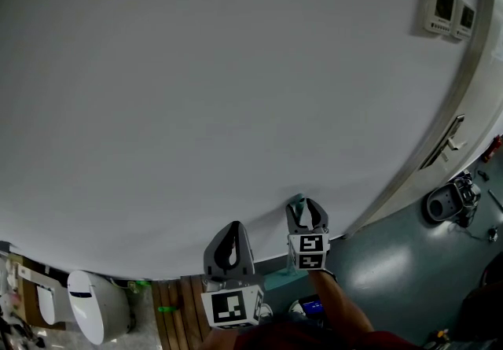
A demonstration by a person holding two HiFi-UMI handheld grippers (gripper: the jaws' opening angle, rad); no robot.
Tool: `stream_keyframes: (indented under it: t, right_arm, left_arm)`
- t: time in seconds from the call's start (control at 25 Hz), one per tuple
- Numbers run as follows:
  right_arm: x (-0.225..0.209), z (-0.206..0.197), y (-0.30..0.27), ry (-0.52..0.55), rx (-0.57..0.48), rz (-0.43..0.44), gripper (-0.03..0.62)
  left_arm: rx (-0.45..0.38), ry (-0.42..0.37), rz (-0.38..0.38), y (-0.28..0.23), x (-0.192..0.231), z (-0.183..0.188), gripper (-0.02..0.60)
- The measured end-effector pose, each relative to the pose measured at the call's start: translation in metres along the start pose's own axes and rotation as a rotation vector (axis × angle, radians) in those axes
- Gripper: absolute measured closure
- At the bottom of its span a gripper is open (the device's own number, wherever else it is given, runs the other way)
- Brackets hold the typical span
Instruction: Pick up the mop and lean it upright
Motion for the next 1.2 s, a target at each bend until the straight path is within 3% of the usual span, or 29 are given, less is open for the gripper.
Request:
stream_keyframes:
  t: [0.68, 1.2]
  right_arm:
    - [0.000, -0.004, 0.008, 0.005, 0.007, 0.012, 0.364]
    - [0.005, 0.006, 0.055, -0.019, -0.025, 0.017, 0.364]
  left_arm:
    - [0.003, -0.001, -0.001, -0.001, -0.004, 0.000, 0.568]
    - [0.007, 0.005, -0.008, -0.001, -0.007, -0.004, 0.568]
Point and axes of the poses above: the fingertips, and each gripper's own axes: y backward along the fingers, x to its left, z out of its top, the point moved 4 cm from there along y, backward along the fingers, and after that the axes turned 12 degrees about y, right-handed, at the moved point
